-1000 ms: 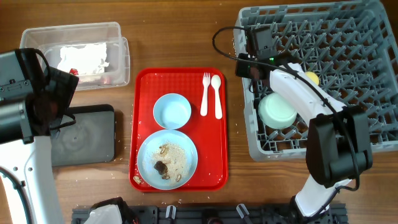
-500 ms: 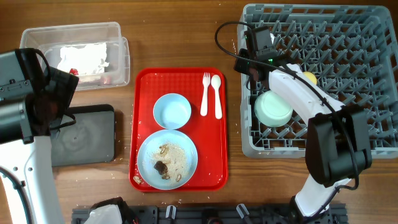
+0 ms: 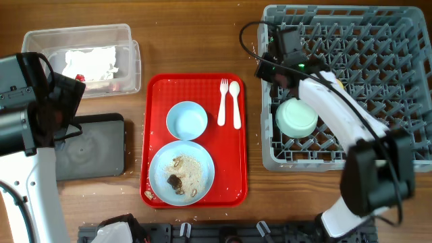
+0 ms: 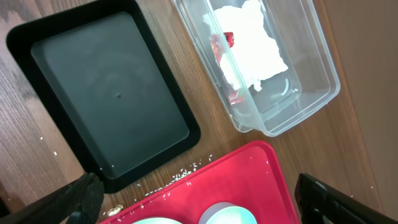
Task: Sort waste into correct bins and load items into the dishwasher rack
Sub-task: 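Grasp the light-blue bowl on the tray with the right gripper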
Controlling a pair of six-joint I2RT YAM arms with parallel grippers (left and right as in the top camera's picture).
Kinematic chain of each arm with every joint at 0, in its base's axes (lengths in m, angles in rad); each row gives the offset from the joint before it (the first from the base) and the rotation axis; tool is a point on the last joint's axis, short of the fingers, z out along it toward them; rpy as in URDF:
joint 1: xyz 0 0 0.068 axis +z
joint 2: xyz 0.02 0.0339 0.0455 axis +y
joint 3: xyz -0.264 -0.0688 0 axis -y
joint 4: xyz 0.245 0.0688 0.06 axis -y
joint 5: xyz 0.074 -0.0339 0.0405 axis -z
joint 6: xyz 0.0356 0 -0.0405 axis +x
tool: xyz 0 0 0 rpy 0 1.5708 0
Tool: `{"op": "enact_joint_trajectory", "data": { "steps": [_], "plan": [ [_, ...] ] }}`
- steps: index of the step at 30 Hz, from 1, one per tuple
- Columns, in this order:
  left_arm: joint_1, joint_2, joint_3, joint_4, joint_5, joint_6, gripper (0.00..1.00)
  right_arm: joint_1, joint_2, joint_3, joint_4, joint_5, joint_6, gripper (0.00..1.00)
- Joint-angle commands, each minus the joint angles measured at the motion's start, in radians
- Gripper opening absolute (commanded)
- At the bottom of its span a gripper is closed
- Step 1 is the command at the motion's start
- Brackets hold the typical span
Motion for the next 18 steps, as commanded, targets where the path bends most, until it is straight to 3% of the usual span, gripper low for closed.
{"op": "enact_joint_trajectory", "data": {
  "steps": [1, 4, 8, 14, 18],
  "plan": [
    [0.005, -0.006, 0.003, 0.000, -0.013, -0.016, 1.00, 0.000, -0.160, 0.011, 0.003, -0.196, -0.108, 0.56],
    [0.005, -0.006, 0.003, 0.000, -0.013, -0.016, 1.00, 0.033, -0.230, 0.011, 0.018, -0.333, -0.154, 0.58],
    [0.005, -0.006, 0.003, 0.000, -0.013, -0.016, 1.00, 0.148, -0.219, 0.011, -0.018, -0.338, -0.190, 0.57],
    [0.005, -0.006, 0.003, 0.000, -0.013, -0.016, 1.00, 0.377, -0.090, 0.037, -0.031, -0.229, -0.195, 0.64],
    [0.005, -0.006, 0.003, 0.000, -0.013, -0.016, 1.00, 0.463, 0.070, 0.231, -0.204, -0.241, -0.229, 0.67]
  ]
}}
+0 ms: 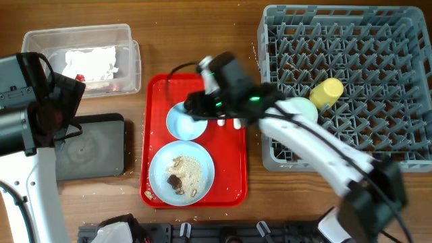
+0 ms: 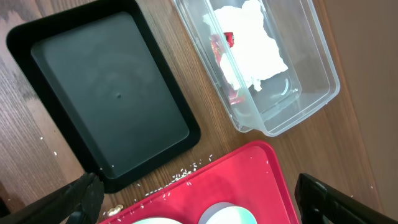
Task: Sort waste into correct bins and load items into the dishwasher rack
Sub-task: 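Grasp the light-blue bowl on the tray with the right gripper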
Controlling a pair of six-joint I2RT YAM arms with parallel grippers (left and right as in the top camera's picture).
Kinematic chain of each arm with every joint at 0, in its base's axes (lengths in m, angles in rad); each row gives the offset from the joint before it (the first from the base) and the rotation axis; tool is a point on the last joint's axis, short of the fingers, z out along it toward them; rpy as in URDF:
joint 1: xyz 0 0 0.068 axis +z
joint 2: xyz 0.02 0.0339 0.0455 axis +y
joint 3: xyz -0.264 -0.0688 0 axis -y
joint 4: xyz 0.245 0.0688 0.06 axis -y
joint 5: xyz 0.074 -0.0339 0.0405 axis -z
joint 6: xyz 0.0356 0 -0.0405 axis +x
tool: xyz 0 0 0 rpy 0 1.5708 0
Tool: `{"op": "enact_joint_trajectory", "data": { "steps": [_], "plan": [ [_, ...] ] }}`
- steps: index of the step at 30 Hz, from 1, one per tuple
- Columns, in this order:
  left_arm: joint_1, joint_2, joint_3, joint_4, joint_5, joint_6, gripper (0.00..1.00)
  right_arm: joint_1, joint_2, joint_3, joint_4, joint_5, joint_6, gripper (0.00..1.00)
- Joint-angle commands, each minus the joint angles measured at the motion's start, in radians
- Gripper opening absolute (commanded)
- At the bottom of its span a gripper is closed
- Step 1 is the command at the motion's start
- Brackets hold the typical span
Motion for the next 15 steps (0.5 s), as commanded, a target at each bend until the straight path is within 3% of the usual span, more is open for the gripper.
{"op": "enact_joint_trajectory", "data": {
  "steps": [1, 6, 10, 12, 15],
  "plan": [
    [0.005, -0.006, 0.003, 0.000, -0.013, -0.017, 1.00, 0.046, 0.143, 0.232, -0.177, 0.020, -0.057, 0.67],
    [0.005, -0.006, 0.003, 0.000, -0.013, -0.016, 1.00, 0.088, 0.347, 0.550, -0.443, 0.045, -0.084, 0.66],
    [0.005, -0.006, 0.003, 0.000, -0.013, -0.017, 1.00, 0.126, 0.428, 0.564, -0.402, 0.090, -0.059, 0.66],
    [0.005, -0.006, 0.003, 0.000, -0.013, -0.017, 1.00, 0.150, 0.470, 0.564, -0.367, 0.108, -0.050, 0.83],
    [0.005, -0.006, 0.003, 0.000, -0.013, -0.017, 1.00, 0.176, 0.499, 0.555, -0.285, 0.115, -0.052, 0.86]
  ]
}}
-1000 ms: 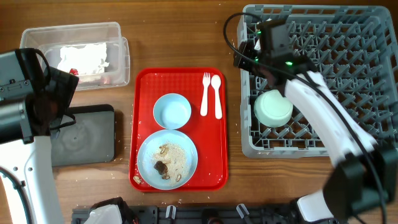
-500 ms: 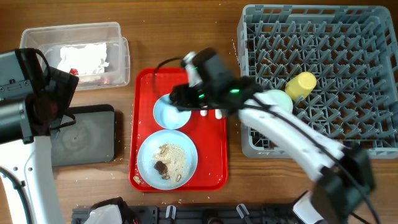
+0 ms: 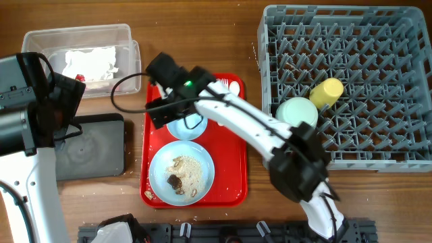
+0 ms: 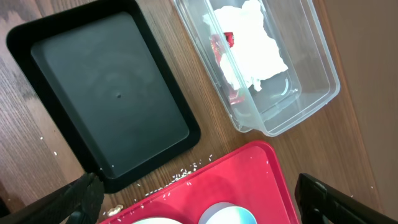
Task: Sort waste into correct bins and load items into the dishwasher rack
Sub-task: 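Grasp the light-blue bowl on the tray with the right gripper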
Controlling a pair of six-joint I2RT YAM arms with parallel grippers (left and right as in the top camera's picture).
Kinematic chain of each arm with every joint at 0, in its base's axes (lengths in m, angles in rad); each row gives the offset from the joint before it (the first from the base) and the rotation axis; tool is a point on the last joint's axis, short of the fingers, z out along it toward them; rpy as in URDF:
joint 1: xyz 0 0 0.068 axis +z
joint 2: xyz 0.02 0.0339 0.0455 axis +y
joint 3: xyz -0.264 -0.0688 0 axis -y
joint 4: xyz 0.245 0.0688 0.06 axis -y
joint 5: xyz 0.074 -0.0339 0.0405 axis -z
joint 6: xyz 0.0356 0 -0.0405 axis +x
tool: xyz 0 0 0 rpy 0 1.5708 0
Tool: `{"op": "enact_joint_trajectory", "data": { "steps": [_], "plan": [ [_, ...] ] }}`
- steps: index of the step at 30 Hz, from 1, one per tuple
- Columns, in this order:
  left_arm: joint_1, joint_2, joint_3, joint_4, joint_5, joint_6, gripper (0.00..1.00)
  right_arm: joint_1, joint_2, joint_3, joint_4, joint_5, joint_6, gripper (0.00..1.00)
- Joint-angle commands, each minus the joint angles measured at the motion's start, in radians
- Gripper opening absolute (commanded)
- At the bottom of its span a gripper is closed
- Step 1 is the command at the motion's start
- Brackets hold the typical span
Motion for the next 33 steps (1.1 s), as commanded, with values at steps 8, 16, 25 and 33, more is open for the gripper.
{"op": "enact_joint_trajectory", "data": {
  "steps": [8, 16, 25, 33],
  "plan": [
    [0.005, -0.006, 0.003, 0.000, -0.013, -0.017, 1.00, 0.044, 0.046, -0.069, 0.102, 0.211, 0.175, 0.61],
    [0.005, -0.006, 0.003, 0.000, -0.013, -0.017, 1.00, 0.080, 0.047, -0.148, 0.163, 0.246, 0.207, 0.57],
    [0.005, -0.006, 0.003, 0.000, -0.013, -0.017, 1.00, 0.119, 0.047, -0.190, 0.188, 0.378, 0.279, 0.46],
    [0.005, -0.006, 0.003, 0.000, -0.013, -0.017, 1.00, 0.120, 0.047, -0.189, 0.188, 0.358, 0.274, 0.12]
  ]
}}
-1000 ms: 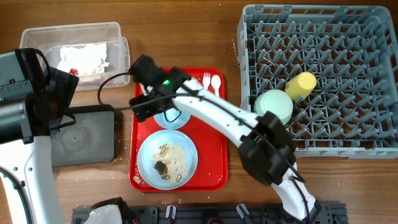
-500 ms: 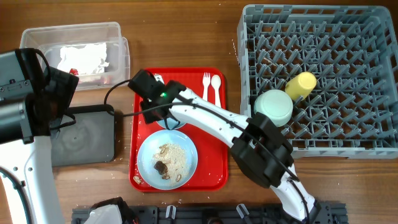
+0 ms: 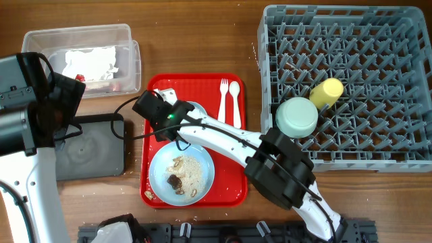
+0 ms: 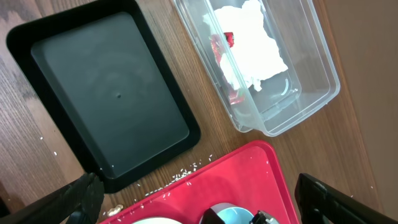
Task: Sort waste into correct bins and load items into the dishwasher rack
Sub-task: 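Grasp the light-blue bowl on the tray with the right gripper, then carry the light-blue bowl into the rack beside the green bowl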
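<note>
On the red tray (image 3: 233, 182) the small light-blue bowl (image 3: 194, 108) lies mostly under my right arm. My right gripper (image 3: 155, 101) is at the bowl's left rim, near the tray's back left corner. Its fingers stand apart over the bowl (image 4: 235, 215) in the left wrist view, gripper (image 4: 239, 218) open. A plate with food scraps (image 3: 181, 172) sits at the tray's front. A white fork (image 3: 222, 101) and spoon (image 3: 235, 101) lie at its back right. My left gripper (image 4: 199, 202) hangs open, holding nothing, above the tray's corner.
The grey dishwasher rack (image 3: 405, 40) at the right holds a mint-green cup (image 3: 297, 116) and a yellow item (image 3: 326, 92). A clear bin (image 3: 81, 37) with white and red waste stands back left. A black tray (image 3: 91, 145) lies beside the red one, with rice grains scattered nearby.
My right gripper now sits lower on the tray, its fingertips at the small bowl's rim and showing in the left wrist view. The left arm has not moved.
My right gripper was in the rack's front left corner by the mint-green cup. Then it was over the tray near the small bowl and cutlery, the cup left in the rack. Then it was at the tray's back left, and now at the bowl.
</note>
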Controlling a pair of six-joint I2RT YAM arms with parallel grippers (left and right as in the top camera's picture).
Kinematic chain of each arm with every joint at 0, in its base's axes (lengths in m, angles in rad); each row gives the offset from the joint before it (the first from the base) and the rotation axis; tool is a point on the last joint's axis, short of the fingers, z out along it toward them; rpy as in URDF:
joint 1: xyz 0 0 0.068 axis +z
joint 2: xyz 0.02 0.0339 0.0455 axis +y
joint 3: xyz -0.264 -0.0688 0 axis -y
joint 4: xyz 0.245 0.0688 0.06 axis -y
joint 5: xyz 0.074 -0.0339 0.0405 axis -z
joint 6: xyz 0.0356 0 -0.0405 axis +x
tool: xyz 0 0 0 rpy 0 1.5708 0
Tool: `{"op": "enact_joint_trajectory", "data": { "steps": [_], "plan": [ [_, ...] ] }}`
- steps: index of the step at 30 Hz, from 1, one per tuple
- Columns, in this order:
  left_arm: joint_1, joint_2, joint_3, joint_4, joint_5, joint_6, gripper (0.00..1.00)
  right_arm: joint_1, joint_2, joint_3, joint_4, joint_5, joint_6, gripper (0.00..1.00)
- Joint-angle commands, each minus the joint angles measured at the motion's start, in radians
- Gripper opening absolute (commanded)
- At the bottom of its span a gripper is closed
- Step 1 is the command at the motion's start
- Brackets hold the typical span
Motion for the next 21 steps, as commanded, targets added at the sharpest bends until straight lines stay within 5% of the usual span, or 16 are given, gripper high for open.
{"op": "enact_joint_trajectory", "data": {
  "steps": [1, 10, 21],
  "plan": [
    [0.005, -0.006, 0.003, 0.000, -0.013, -0.017, 1.00, -0.002, 0.002, -0.005, 0.002, -0.001, 0.001, 0.09],
    [0.005, -0.006, 0.003, 0.000, -0.013, -0.017, 1.00, -0.019, -0.034, 0.085, -0.054, -0.057, -0.003, 0.04],
    [0.005, -0.006, 0.003, 0.000, -0.013, -0.017, 1.00, -0.250, -0.367, 0.101, -0.239, -0.063, -0.055, 0.04]
  ]
}}
